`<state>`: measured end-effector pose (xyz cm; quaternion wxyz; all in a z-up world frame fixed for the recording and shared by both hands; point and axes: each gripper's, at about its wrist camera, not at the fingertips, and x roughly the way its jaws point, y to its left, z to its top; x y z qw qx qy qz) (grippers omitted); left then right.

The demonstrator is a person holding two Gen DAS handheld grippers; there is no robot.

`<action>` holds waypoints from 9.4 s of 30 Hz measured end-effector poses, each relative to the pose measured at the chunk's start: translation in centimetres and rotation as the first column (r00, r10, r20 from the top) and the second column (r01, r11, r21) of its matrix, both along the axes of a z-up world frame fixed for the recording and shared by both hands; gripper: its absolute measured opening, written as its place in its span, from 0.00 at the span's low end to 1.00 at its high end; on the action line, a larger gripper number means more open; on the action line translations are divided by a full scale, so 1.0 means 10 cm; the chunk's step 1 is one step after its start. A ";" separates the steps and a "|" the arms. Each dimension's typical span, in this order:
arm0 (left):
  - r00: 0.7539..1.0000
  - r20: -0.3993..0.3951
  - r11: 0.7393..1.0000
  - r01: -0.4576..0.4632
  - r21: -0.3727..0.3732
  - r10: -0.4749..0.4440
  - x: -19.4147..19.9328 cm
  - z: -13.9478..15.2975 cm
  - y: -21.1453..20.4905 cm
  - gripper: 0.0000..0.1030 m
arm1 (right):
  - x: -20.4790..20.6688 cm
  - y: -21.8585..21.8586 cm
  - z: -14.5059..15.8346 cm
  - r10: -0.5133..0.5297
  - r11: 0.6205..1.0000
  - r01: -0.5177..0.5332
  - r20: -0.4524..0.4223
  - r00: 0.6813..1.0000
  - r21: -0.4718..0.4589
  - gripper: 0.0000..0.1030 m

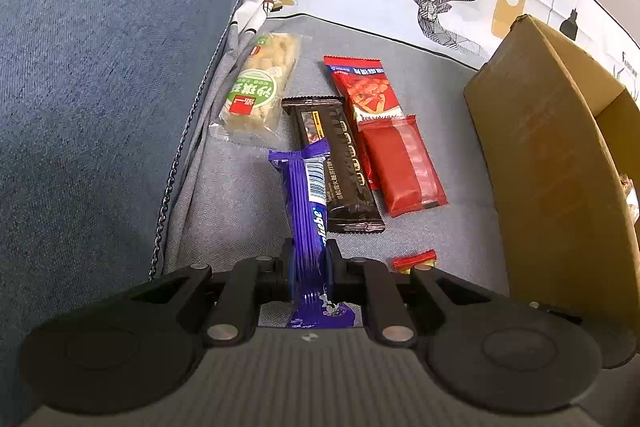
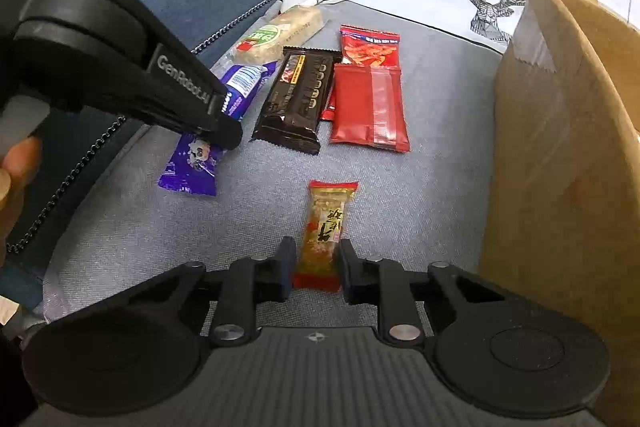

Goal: Organize snacks

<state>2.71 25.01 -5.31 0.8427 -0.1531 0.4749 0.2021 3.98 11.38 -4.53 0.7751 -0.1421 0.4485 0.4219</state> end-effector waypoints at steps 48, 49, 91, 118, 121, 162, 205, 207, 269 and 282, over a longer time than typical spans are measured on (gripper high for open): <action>0.853 0.453 0.952 0.150 0.265 -0.261 0.10 0.80 -1.22 0.14 | 0.90 -1.75 0.94 -0.432 0.840 0.353 0.116 0.894 0.412 0.22; 0.847 0.461 0.952 0.152 0.266 -0.264 0.09 0.81 -1.27 0.14 | 0.91 -1.78 0.94 -0.440 0.836 0.360 0.116 0.890 0.414 0.22; 0.755 0.493 0.899 0.401 0.174 -0.432 0.54 0.64 -2.16 0.14 | 1.25 -2.34 0.79 -0.624 0.748 0.548 0.116 0.773 0.375 0.22; 0.757 0.495 0.902 0.400 0.165 -0.427 0.57 0.63 -2.17 0.14 | 1.25 -2.32 0.78 -0.639 0.744 0.562 0.142 0.756 0.361 0.22; 0.758 0.494 0.902 0.400 0.165 -0.426 0.57 0.63 -2.18 0.14 | 1.25 -2.32 0.78 -0.639 0.745 0.562 0.143 0.756 0.361 0.22; 0.749 0.502 0.898 0.408 0.165 -0.432 0.59 0.65 -2.26 0.14 | 1.24 -2.31 0.76 -0.632 0.752 0.554 0.153 0.759 0.358 0.22; 0.898 0.391 0.978 0.203 0.036 -0.201 -0.14 0.80 -0.49 0.29 | 0.77 -1.51 0.99 -0.619 0.717 0.494 0.122 0.776 0.492 0.38; 0.942 0.315 0.989 0.138 -0.048 -0.116 -0.21 0.59 -0.25 0.23 | 0.67 -1.35 1.00 -0.571 0.742 0.440 0.132 0.811 0.505 0.31; 1.000 -0.004 0.999 0.001 -0.037 -0.001 0.04 -0.03 0.16 0.39 | 0.20 0.14 0.21 -0.145 0.989 0.142 -0.074 0.987 -0.042 0.44; 0.999 -0.006 0.994 0.044 -0.097 -0.044 -0.67 0.06 -0.34 0.37 | -0.38 -0.46 0.42 -0.083 0.996 0.087 -0.100 0.991 0.033 0.44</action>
